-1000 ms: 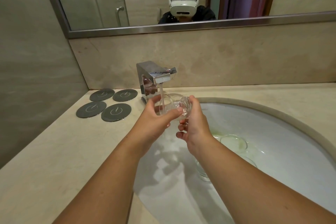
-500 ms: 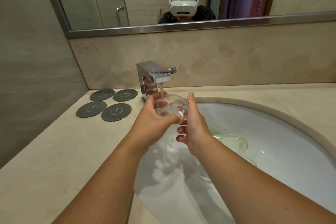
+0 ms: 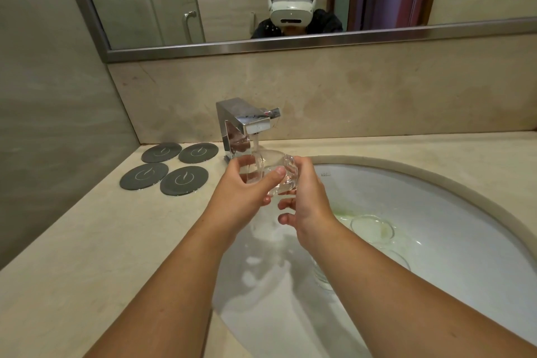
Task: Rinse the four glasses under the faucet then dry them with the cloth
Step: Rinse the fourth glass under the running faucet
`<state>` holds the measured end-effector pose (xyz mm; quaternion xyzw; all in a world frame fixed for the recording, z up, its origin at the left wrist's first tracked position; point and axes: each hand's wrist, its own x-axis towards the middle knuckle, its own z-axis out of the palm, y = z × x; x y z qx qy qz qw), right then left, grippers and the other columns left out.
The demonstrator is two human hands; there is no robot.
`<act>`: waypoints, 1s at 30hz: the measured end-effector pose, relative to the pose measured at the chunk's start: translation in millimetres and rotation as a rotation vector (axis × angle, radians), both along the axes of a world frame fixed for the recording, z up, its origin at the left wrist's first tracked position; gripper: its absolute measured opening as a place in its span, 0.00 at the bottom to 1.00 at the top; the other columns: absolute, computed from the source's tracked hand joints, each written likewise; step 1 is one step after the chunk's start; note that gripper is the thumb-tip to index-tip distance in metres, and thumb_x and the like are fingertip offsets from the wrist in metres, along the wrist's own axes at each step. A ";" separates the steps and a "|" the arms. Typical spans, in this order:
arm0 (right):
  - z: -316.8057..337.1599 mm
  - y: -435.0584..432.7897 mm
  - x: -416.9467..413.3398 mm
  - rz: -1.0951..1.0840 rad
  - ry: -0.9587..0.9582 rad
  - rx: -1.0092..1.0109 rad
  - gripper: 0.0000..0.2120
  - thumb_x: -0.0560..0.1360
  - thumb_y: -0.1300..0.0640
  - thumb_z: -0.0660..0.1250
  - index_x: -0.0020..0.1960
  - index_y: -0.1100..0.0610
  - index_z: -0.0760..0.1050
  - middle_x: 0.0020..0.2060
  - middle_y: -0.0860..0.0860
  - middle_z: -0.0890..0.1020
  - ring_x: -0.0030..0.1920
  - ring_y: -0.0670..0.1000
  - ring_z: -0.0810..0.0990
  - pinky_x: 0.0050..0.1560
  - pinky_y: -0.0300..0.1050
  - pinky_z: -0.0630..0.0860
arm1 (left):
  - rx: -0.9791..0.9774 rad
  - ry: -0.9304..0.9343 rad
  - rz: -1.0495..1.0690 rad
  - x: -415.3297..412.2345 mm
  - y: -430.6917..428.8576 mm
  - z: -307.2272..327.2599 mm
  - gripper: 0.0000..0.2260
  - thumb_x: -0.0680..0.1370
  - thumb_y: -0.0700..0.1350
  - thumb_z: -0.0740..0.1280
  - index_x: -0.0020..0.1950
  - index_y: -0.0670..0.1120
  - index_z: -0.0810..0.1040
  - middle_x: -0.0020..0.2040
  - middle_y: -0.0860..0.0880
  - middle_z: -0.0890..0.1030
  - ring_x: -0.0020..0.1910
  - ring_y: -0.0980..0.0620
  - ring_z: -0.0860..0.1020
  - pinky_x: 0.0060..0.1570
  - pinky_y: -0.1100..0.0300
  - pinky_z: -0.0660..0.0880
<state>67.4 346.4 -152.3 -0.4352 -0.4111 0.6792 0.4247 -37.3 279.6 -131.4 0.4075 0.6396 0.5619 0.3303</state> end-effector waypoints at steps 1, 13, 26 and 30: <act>0.4 -0.5 0.0 0.013 -0.002 0.003 0.22 0.78 0.37 0.60 0.59 0.51 0.82 0.47 0.54 0.82 0.36 0.54 0.76 0.29 0.43 0.68 | 0.012 0.026 0.010 -1.3 0.2 -0.2 0.30 0.73 0.55 0.82 0.70 0.56 0.73 0.59 0.53 0.85 0.51 0.54 0.87 0.59 0.50 0.84; 3.1 -0.9 1.8 -0.020 0.070 -0.120 0.26 0.79 0.32 0.64 0.52 0.55 0.82 0.32 0.51 0.70 0.28 0.50 0.67 0.31 0.44 0.66 | 0.040 0.042 -0.069 -0.2 0.6 -1.2 0.33 0.74 0.42 0.80 0.74 0.55 0.71 0.55 0.58 0.87 0.56 0.57 0.86 0.67 0.48 0.79; 1.9 -1.9 2.1 0.007 -0.032 -0.050 0.31 0.79 0.27 0.56 0.60 0.49 0.84 0.49 0.52 0.84 0.37 0.52 0.77 0.31 0.44 0.70 | 0.043 0.118 -0.008 -0.3 -0.8 1.2 0.29 0.69 0.54 0.81 0.67 0.57 0.76 0.57 0.58 0.85 0.55 0.59 0.85 0.63 0.46 0.82; 4.9 -4.1 2.4 0.001 -0.071 -0.086 0.34 0.78 0.24 0.57 0.58 0.53 0.82 0.44 0.52 0.78 0.34 0.51 0.72 0.32 0.45 0.70 | 0.037 0.168 -0.017 -0.9 -1.1 1.0 0.34 0.67 0.53 0.79 0.72 0.58 0.74 0.62 0.58 0.83 0.59 0.56 0.84 0.65 0.45 0.80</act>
